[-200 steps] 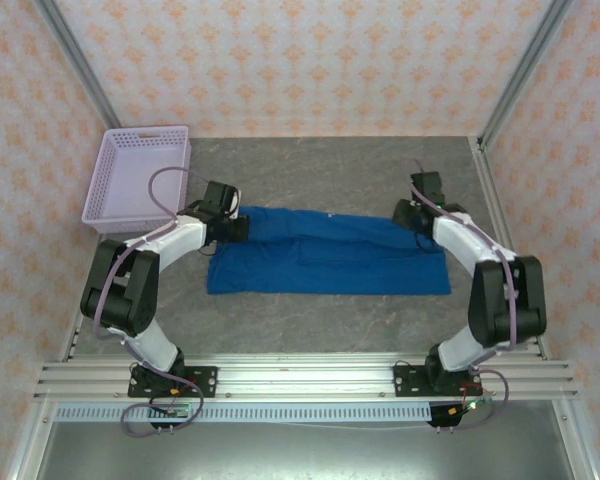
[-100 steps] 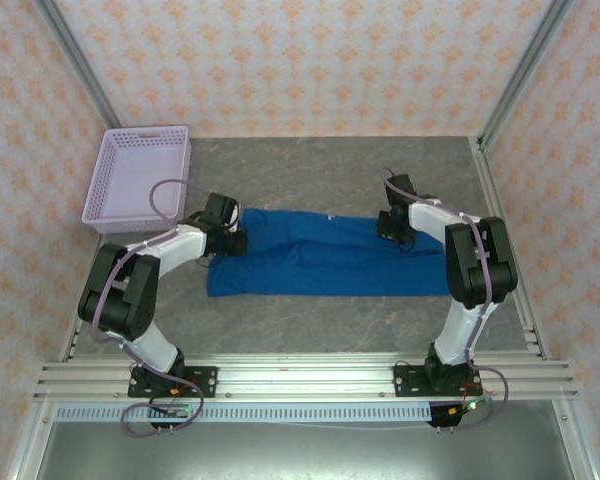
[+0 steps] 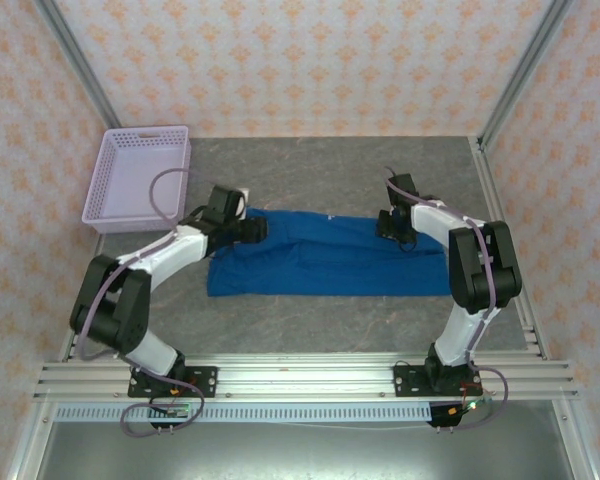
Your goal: Fold the inside-out t-shirt
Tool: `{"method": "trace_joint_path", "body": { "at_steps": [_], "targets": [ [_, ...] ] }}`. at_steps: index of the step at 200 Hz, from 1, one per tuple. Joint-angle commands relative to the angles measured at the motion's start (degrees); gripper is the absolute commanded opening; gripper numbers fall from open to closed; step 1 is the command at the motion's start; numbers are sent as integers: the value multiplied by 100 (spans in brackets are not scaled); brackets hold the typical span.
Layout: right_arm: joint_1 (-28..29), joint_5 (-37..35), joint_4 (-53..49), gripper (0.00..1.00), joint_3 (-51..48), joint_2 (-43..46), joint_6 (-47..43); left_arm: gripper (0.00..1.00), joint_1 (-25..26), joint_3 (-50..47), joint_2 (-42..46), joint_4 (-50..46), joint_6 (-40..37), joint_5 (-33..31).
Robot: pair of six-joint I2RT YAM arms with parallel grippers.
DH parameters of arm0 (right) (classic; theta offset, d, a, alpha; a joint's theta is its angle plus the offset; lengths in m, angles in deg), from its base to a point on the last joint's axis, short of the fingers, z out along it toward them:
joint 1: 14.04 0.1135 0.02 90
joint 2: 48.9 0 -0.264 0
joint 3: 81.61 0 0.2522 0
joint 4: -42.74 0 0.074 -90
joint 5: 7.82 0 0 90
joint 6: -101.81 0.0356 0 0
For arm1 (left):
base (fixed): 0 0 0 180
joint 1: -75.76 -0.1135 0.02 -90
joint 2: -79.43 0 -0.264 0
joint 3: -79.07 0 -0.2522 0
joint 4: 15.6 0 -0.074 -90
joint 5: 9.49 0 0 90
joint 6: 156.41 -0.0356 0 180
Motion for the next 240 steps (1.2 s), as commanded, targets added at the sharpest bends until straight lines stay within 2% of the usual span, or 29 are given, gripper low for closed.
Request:
{"method": "trace_joint_path", "body": {
  "at_steps": [1, 38, 67, 129, 152, 172, 208, 228, 240],
  "targets": [
    [0, 30, 56, 37, -70, 17, -59, 62, 322, 648, -516, -135, -418, 45],
    [0, 55, 89, 37, -127, 76, -85, 61, 577, 1465, -1383, -625, -599, -328],
    [-1, 87, 141, 38, -222, 98, -93, 54, 674, 1803, -1756, -880, -615, -421],
    [0, 121, 170, 38, -262, 96, -106, 12, 836, 1733, -1646, -972, -597, -326],
    [-5, 106, 161, 38, -255, 97, -121, 5, 913, 1430, -1341, -977, -555, -230],
    [-1, 122, 144, 38, -246, 82, -137, 5, 1044, 1051, -968, -1015, -480, -36],
    [-4, 97, 126, 38, -273, 95, -172, 17, 1484, 174, -96, -1092, -297, 125],
    [-2, 97, 125, 39, -264, 89, -171, 28, 1548, -259, 431, -967, -298, 652],
    [-1, 121, 126, 39, -238, 84, -173, 35, 1532, -432, 760, -931, -325, 584]
  ]
}}
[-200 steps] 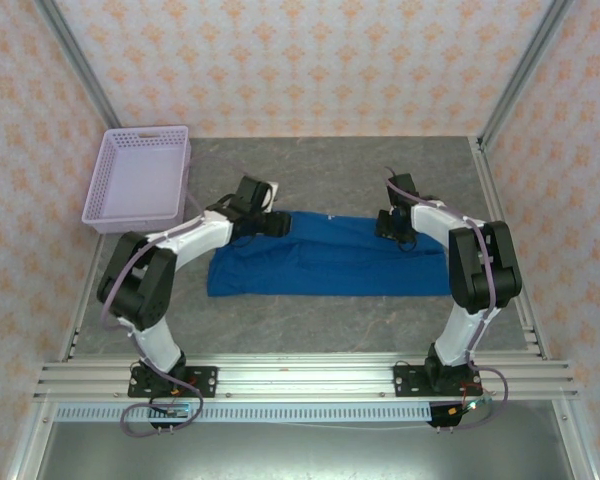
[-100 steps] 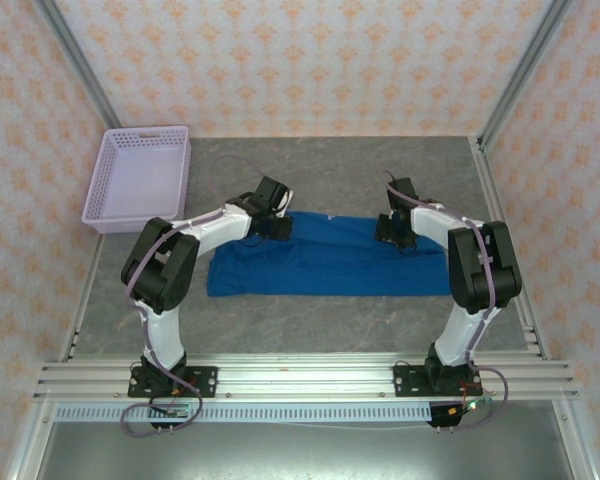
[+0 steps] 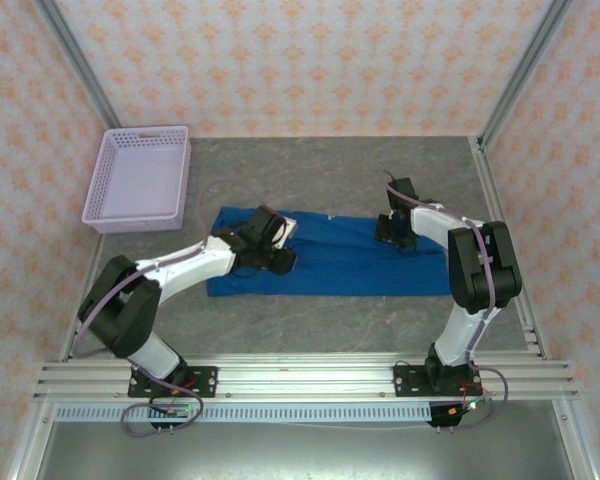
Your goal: Fold the inside-out t-shirt
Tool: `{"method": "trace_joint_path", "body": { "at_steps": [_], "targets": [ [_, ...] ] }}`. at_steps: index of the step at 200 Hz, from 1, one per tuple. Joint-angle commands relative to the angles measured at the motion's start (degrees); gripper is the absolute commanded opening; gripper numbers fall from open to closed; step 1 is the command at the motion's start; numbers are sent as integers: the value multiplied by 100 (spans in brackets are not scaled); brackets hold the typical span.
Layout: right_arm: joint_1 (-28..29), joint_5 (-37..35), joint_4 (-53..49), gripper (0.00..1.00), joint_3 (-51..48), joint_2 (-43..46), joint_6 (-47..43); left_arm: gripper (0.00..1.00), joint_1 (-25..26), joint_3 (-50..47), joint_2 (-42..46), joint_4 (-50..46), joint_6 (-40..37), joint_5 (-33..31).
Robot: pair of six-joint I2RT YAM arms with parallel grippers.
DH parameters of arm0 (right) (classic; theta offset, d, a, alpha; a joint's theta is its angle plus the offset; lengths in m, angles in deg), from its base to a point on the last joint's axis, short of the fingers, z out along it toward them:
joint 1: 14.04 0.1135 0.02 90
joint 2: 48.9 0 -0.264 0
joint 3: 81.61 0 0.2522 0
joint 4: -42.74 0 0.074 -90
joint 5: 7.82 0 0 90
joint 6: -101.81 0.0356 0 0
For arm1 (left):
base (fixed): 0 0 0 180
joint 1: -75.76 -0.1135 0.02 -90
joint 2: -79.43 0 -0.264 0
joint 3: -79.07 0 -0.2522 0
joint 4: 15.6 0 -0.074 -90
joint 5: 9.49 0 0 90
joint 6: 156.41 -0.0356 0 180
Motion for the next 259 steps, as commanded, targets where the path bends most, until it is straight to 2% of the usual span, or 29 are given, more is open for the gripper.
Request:
{"method": "trace_joint_path", "body": {
  "at_steps": [1, 17, 30, 52, 68, 103, 121, 140, 159, 209, 236, 259],
  "targets": [
    [0, -13, 4, 39, -28, 82, -81, 35, -42, -333, 569, -29, 58, 232],
    [5, 29, 4, 39, 1, 86, -87, 41, -220, -478, 953, 55, 309, -389],
    [9, 62, 11, 39, 21, 93, -74, 48, -622, -508, 1103, 119, 686, -816],
    [9, 93, 18, 39, 29, 76, -76, 56, -1573, -479, 966, 398, 1206, -849],
    [9, 119, -10, 39, 63, 62, -88, 61, -1973, -298, 591, 538, 1241, -866],
    [9, 65, -48, 39, 47, 155, -153, 62, -2162, 494, -502, 276, 896, -925],
    [9, 36, -40, 39, 10, 182, -151, 62, -2162, 693, -840, 307, 839, -746],
    [9, 22, -37, 40, -35, 186, -145, 56, -2162, 812, -1084, 301, 829, -528],
    [5, 13, -23, 40, -67, 190, -140, 46, -2160, 816, -1186, 240, 780, -500],
    [9, -13, -57, 40, -41, 235, -149, 11, -2145, 414, -815, 318, 729, -43],
    [9, -63, -97, 40, -67, 378, -172, 6, -1915, -295, 25, 335, 730, 311],
    [9, -103, -153, 40, -120, 541, -190, 6, -1291, -1066, 957, 101, 843, 314]
  ]
}}
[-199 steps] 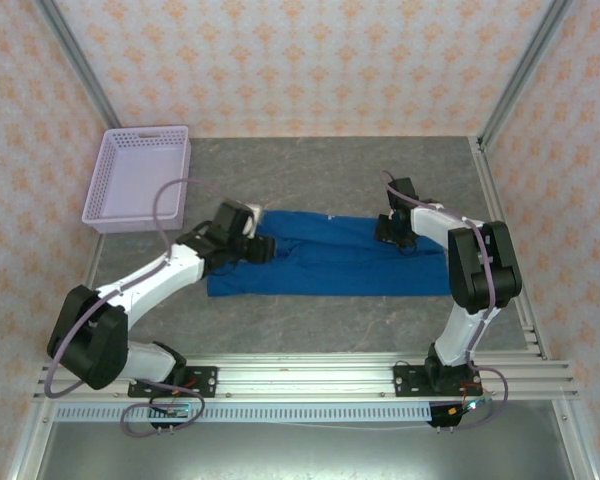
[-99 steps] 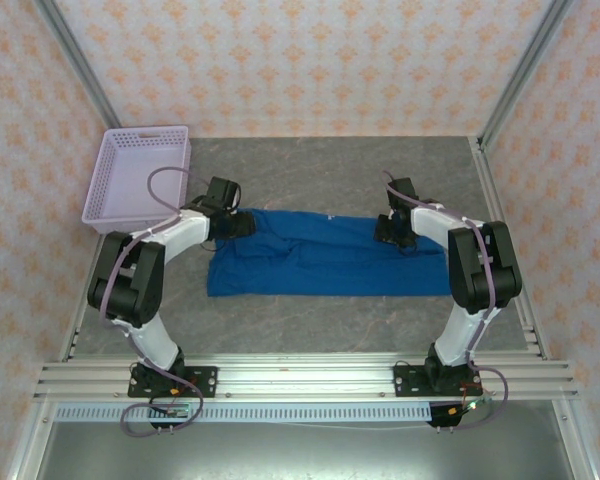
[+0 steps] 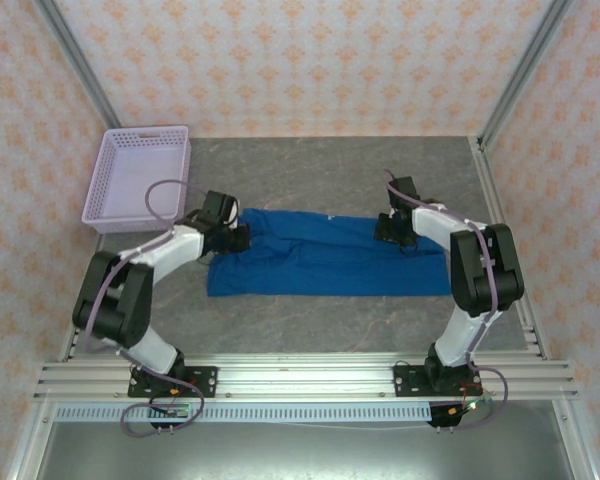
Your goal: Fold the inside-out t-shirt
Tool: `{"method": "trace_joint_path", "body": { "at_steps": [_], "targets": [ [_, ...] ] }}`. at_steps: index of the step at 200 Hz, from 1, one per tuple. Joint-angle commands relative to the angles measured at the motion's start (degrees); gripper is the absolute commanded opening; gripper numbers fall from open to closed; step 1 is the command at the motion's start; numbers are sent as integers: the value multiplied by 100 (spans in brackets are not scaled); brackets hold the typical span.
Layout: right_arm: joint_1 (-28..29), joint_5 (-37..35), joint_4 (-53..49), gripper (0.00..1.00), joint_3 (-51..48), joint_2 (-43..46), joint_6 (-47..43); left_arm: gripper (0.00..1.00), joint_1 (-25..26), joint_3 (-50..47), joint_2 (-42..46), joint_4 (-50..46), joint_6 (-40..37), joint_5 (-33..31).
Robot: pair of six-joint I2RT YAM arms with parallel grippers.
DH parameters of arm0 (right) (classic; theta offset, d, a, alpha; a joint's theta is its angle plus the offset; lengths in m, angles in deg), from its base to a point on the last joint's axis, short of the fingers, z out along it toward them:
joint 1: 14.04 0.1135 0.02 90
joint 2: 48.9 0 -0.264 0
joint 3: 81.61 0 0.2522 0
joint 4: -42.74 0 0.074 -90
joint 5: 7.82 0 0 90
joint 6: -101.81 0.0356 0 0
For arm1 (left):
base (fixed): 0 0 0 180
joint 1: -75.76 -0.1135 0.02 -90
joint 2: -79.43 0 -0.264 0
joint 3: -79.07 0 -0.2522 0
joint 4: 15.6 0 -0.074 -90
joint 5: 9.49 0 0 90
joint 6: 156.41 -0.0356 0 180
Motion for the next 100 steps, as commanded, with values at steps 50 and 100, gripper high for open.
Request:
{"method": "trace_joint_path", "body": {
  "at_steps": [50, 100],
  "targets": [
    [156, 246, 47, 41, -305, 748, -99, 48, 1151, -1629, 2642, -814, 457, -757],
    [1655, 1145, 1592, 45, -619, 1280, -58, 61, 900, -878, 2190, -623, 545, -1576]
  ]
}}
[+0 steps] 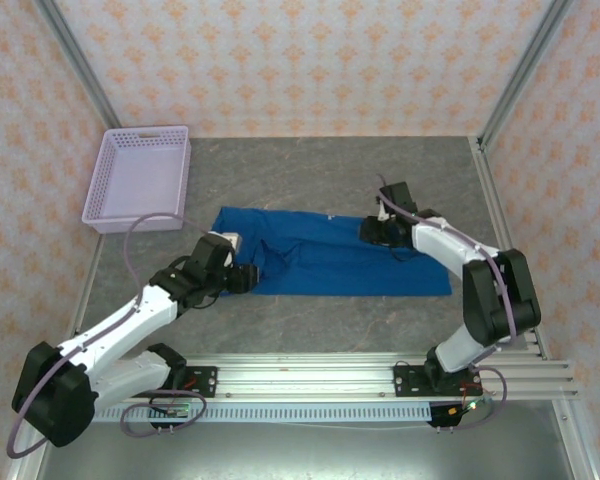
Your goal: Fold the inside-out t-shirt
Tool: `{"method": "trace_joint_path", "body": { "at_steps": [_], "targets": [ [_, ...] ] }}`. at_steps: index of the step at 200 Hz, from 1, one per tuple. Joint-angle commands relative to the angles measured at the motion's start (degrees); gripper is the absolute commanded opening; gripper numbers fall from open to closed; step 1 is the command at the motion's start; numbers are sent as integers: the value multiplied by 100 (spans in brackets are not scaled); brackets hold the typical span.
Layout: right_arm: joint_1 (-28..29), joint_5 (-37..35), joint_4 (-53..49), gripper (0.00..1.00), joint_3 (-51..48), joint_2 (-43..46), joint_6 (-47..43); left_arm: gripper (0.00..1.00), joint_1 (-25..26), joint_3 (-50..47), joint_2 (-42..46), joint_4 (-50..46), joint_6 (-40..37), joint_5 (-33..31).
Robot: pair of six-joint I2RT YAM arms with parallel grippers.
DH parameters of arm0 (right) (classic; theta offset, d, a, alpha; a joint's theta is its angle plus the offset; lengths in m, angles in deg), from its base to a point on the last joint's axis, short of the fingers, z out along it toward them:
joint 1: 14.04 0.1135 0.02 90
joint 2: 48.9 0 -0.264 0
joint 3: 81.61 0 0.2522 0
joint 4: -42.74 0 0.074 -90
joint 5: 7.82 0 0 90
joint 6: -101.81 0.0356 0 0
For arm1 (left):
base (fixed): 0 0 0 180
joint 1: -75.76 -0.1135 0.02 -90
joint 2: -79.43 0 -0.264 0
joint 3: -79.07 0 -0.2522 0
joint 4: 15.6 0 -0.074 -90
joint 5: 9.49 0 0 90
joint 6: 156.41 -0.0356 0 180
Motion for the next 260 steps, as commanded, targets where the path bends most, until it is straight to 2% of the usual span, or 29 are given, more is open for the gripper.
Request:
{"method": "trace_joint_path", "body": {
  "at_steps": [1, 16, 30, 50, 72, 111, 133, 147, 177, 214, 260],
  "targets": [
    [839, 588, 1056, 46, 35, 95, 62, 61, -250, 584, -633, 47, 191, -637],
    [1366, 670, 1336, 46, 275, -264, 434, 59, -505, 987, -1290, -77, 313, -194],
    [1757, 629, 1474, 47, 440, -579, 602, 59, -425, 1151, -1615, -109, 252, 187],
    [2174, 317, 1610, 52, 461, -846, 600, 64, -89, 1141, -1683, -213, 138, 27],
    [2334, 427, 1973, 53, 467, -1185, 846, 66, -22, 1081, -1950, -226, 72, -61],
    [2366, 680, 2525, 44, 457, -1626, 1218, 67, -3, 1027, -2249, 116, 20, -113],
    [2380, 635, 2503, 33, 485, -1712, 1219, 66, 7, 1146, -2504, 93, -66, -233],
    [2379, 561, 2472, 25, 449, -1689, 1224, 63, 4, 1173, -2598, 27, -113, -308],
    [2380, 374, 2377, 14, 247, -1504, 1169, 47, 2, 1115, -2552, -251, -135, -449],
    [2380, 307, 2235, 12, 38, -1289, 1095, 33, 9, 832, -2159, -562, -14, -752],
    [2380, 321, 2135, 12, -95, -1119, 1060, 21, 3, 655, -1747, -816, 31, -967]
  ]
}}
